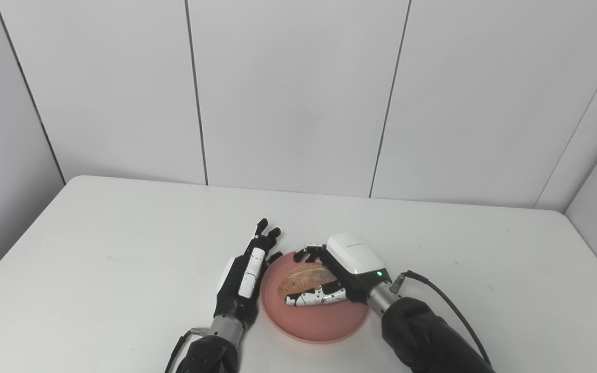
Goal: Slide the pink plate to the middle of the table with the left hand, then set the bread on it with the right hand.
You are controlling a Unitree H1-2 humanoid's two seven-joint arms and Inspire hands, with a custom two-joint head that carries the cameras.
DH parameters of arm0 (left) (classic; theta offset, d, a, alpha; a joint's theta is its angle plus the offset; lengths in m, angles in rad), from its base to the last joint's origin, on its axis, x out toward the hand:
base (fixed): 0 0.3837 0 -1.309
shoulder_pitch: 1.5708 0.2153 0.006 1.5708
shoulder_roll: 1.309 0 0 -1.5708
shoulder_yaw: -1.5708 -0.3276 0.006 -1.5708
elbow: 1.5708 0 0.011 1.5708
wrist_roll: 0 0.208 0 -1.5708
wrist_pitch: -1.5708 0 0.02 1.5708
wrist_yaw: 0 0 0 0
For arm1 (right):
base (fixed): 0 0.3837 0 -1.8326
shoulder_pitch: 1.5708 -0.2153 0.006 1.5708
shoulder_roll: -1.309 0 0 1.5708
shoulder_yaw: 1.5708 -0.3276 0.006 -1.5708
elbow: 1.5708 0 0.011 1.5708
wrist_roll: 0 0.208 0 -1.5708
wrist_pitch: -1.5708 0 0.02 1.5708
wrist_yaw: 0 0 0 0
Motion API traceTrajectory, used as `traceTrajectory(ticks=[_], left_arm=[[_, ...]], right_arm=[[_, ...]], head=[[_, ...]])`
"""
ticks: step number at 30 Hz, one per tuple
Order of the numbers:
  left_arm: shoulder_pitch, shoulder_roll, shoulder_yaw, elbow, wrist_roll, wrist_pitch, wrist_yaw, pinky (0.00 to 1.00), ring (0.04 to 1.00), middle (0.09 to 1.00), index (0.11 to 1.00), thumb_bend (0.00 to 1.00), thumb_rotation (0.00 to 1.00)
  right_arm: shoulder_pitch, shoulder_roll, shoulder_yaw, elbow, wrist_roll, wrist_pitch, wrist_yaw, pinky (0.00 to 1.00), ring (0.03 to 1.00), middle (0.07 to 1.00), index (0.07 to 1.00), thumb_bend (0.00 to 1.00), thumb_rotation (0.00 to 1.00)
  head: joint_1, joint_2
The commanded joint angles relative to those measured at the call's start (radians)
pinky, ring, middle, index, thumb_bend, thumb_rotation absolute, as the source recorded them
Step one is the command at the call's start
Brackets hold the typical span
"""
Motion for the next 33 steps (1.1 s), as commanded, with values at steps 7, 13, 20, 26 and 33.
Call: traceTrajectory(ticks=[7,13,20,26,33], left_arm=[[0.07,-0.004,-0.006,0.046,0.002,0.083,0.006,0.93,1.0,0.951,1.0,0.85,0.88],[0.07,-0.004,0.0,0.046,-0.002,0.077,0.008,0.96,1.0,0.963,1.0,0.87,0.89],[0.069,-0.002,0.008,0.037,-0.006,0.078,0.01,0.98,1.0,0.957,1.0,0.87,0.9],[0.059,0.004,0.022,0.043,-0.002,0.042,0.021,0.96,0.985,0.95,1.0,0.89,0.89],[0.041,0.025,0.03,0.094,0.083,-0.184,0.09,0.97,0.955,0.958,1.0,0.81,0.9]], right_arm=[[0.004,-0.02,-0.057,-0.14,0.03,-0.021,0.009,0.48,0.602,0.7,0.695,1.0,0.89],[0.027,-0.022,-0.112,-0.236,0.053,-0.026,-0.007,0.47,0.59,0.688,0.705,1.0,0.96],[0.052,-0.009,-0.174,-0.297,0.088,-0.064,-0.053,0.56,0.673,0.73,0.724,0.99,1.0],[0.075,0.026,-0.252,-0.274,0.169,-0.155,-0.15,0.56,0.676,0.729,0.714,0.99,1.0],[0.121,0.115,-0.383,-0.198,0.526,-0.185,-0.092,0.7,0.762,0.782,0.783,0.89,1.0]], head=[[0.0,0.0],[0.0,0.002],[-0.006,0.005],[-0.006,0.004],[-0.01,0.002]])
